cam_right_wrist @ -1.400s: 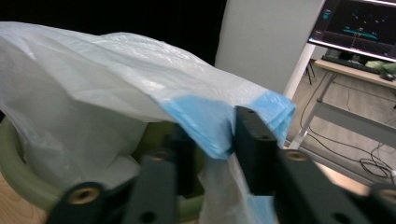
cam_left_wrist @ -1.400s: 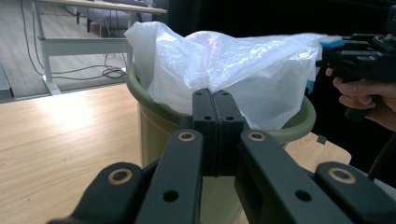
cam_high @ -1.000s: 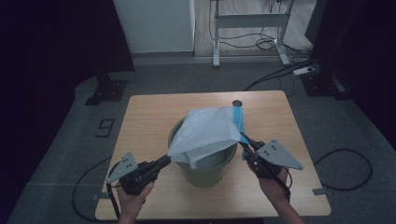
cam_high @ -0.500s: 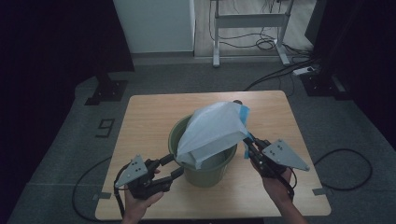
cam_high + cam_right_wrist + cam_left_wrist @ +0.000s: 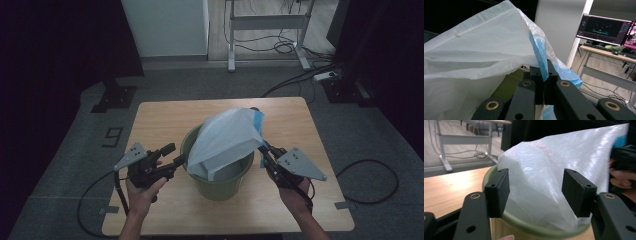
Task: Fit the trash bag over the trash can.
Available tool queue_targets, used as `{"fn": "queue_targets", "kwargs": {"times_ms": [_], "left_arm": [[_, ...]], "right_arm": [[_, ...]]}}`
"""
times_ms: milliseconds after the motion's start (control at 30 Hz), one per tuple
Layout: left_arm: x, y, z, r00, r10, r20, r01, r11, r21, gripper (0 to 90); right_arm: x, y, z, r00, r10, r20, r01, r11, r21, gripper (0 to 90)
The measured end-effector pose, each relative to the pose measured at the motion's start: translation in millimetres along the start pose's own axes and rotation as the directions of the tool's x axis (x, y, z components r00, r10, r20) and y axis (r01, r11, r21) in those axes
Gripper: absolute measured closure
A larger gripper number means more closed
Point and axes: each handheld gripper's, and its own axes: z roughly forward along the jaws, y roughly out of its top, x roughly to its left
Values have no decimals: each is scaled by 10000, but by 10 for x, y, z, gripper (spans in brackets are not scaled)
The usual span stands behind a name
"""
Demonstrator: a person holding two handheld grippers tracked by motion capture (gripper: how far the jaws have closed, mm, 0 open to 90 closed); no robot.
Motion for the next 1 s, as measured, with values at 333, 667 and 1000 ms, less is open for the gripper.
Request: {"fn": "queue_targets", "kwargs": {"times_ms": [333, 667, 1000], "left_arm": [[-113, -78, 147, 9993, -284, 234, 259, 9944, 1022, 299], [-95, -201, 103, 9999, 22, 144, -40, 9920, 1262, 741], [19, -258, -166, 10000, -6, 6, 6, 9990, -445, 889]], "right_arm": [[215, -30, 31, 9943, -885, -597, 886, 9961, -8, 883], [365, -50, 78, 9858, -1244, -1124, 1252, 9921, -2, 883], [393, -122, 34, 9832, -1371, -1208, 1391, 9902, 79, 881]]}}
